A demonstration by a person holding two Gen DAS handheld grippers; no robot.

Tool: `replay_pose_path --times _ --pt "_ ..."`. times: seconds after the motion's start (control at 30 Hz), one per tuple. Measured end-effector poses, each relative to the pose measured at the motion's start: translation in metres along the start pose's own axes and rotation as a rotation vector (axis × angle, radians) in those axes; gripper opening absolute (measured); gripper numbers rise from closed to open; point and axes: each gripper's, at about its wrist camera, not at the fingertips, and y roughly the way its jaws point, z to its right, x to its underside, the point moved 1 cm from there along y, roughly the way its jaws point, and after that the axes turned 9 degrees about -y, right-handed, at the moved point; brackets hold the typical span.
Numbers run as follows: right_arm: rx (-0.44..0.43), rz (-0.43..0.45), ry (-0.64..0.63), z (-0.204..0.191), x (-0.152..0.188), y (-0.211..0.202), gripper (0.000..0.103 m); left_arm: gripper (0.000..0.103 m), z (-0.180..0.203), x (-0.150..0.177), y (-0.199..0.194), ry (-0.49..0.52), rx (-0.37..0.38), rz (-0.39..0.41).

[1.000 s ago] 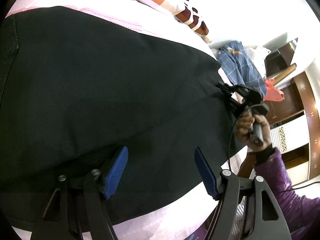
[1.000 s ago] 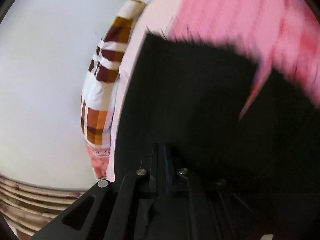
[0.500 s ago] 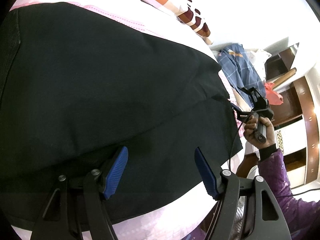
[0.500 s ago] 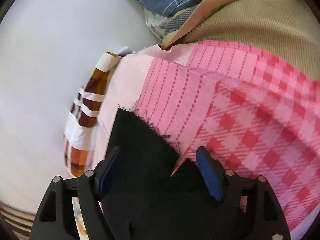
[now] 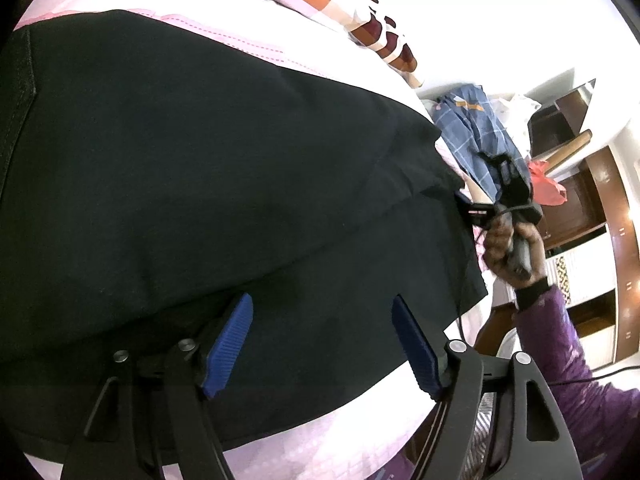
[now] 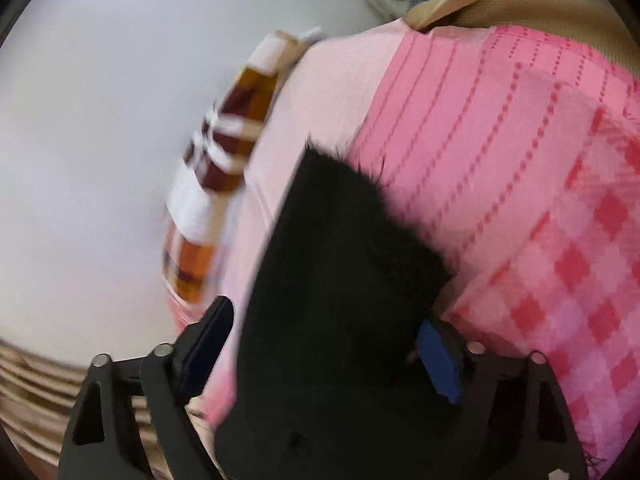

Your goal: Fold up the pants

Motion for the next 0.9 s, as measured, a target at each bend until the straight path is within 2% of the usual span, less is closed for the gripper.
replay_pose_path --times 0.1,0.13,0.17,0.2,0.27,0.33,0.4,0.5,0.67,0.8,0.9 --pt "0.073 -0.015 -0.122 -0.021 0.013 0.006 0.082 0.079 0.003 0.0 0.002 0.014 -0.004 0.005" --pt "0.079 -0.016 -0.139 -0.024 0.014 0.009 0.078 0.079 0.004 0.0 0.002 0.02 -0.009 0.007" --pt "0.081 -0.022 -0.151 -0.026 0.015 0.011 0.048 0.079 0.006 0.0 0.003 0.028 -0.015 0.008" --pt "0.084 -0.033 -0.148 -0.025 0.015 0.015 0.008 0.079 0.007 0.0 0.003 0.037 -0.021 0.01" --pt "0.041 -0.022 -0.099 -0.019 0.016 0.016 0.007 0.079 0.007 0.001 0.003 0.044 -0.022 0.015" --pt "0.026 0.013 -0.123 -0.028 0.014 0.012 0.007 0.079 0.005 0.002 0.002 0.037 -0.009 0.025" --pt "-0.031 0.046 -0.122 -0.039 0.017 0.001 0.006 0.079 0.001 0.001 0.0 0.02 0.005 0.042" --pt "-0.072 0.088 -0.121 -0.055 0.021 -0.023 0.006 0.079 -0.003 -0.002 -0.003 -0.007 0.017 0.043" --pt "-0.142 0.159 -0.071 -0.064 0.041 -0.078 0.006 0.079 -0.009 -0.003 -0.016 -0.028 -0.021 0.055" --pt "-0.116 0.198 -0.004 -0.045 0.072 -0.123 0.006 0.079 -0.024 -0.001 -0.041 -0.074 -0.014 0.094" --pt "-0.08 0.198 0.07 -0.018 0.095 -0.139 0.006 0.079 -0.033 0.003 -0.063 -0.092 -0.031 0.118"
